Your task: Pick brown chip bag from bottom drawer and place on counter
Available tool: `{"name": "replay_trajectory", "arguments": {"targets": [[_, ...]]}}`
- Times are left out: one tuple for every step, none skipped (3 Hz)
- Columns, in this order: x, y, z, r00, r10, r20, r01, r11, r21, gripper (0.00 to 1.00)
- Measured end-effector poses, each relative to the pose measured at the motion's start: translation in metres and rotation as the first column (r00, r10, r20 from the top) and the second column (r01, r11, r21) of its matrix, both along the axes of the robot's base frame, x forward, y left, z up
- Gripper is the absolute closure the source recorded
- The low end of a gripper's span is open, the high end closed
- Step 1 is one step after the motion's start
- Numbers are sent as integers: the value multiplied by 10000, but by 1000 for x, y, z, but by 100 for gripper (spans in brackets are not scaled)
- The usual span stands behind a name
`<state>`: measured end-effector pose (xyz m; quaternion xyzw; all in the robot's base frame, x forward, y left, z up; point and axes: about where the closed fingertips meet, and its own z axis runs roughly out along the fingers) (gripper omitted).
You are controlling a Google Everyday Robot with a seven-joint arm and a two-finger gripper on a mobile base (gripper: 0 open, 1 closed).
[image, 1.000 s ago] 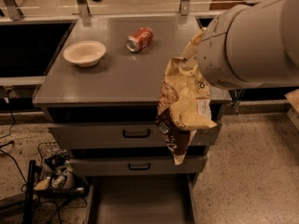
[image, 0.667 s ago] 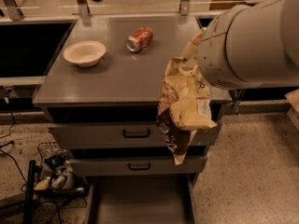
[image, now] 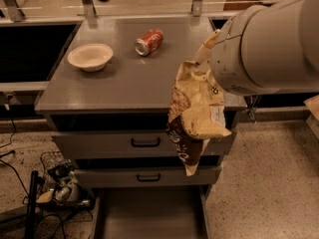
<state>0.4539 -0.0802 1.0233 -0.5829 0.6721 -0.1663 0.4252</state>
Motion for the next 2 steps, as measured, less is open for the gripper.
{"name": "replay_trajectory", "arguments": {"targets": [[17,-10,3,9995,-272,160,272,9996,-11,100],[54,-50,-12,9933,-1128,-255,1130,9936,59,100]]}}
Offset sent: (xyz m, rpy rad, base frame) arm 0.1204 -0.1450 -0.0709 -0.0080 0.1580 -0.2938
